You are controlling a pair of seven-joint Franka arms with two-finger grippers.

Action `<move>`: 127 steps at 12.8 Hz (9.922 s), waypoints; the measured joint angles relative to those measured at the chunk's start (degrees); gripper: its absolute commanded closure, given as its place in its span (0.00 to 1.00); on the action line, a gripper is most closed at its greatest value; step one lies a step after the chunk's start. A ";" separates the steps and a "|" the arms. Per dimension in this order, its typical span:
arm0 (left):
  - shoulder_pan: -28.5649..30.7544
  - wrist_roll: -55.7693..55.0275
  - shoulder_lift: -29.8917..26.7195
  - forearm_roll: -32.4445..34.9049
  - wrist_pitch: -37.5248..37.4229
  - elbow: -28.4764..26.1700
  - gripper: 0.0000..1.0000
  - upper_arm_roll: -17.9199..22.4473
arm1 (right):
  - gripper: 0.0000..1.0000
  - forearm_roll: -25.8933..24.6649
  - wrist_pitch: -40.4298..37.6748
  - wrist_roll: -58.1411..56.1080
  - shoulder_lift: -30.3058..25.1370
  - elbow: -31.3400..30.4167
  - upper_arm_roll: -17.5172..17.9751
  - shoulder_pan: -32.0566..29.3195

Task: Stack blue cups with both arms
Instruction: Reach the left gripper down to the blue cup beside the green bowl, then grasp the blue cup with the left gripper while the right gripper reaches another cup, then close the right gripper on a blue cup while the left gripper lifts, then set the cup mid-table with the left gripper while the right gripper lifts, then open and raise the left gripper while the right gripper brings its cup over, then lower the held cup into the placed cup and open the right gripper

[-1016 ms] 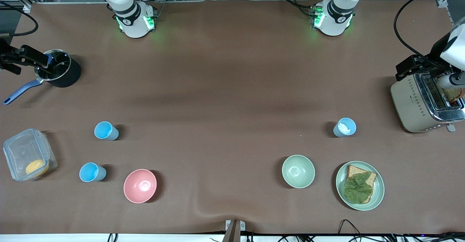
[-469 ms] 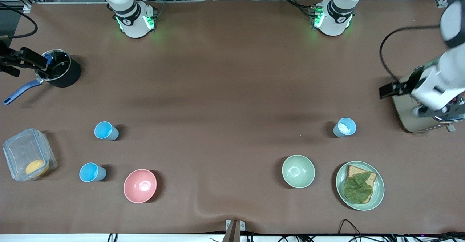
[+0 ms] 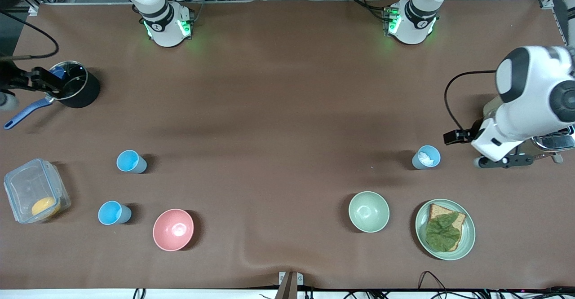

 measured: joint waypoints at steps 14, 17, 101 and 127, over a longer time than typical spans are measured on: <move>2.36 -0.22 7.92 -0.02 22.10 -11.14 0.00 0.08 | 0.00 9.42 3.51 -4.64 13.35 -0.17 -0.82 -7.50; 2.36 -0.22 9.35 -0.02 23.42 -11.17 0.20 0.07 | 0.00 10.08 6.07 -4.49 17.16 -0.47 -0.83 -8.45; -19.66 -67.69 9.19 3.49 16.03 5.74 0.00 -15.15 | 1.00 54.17 1.55 52.69 28.29 5.63 0.88 0.94; 9.72 -7.15 -7.84 1.48 -21.20 20.30 0.00 -14.89 | 1.00 40.51 30.79 88.92 34.79 5.24 1.10 35.86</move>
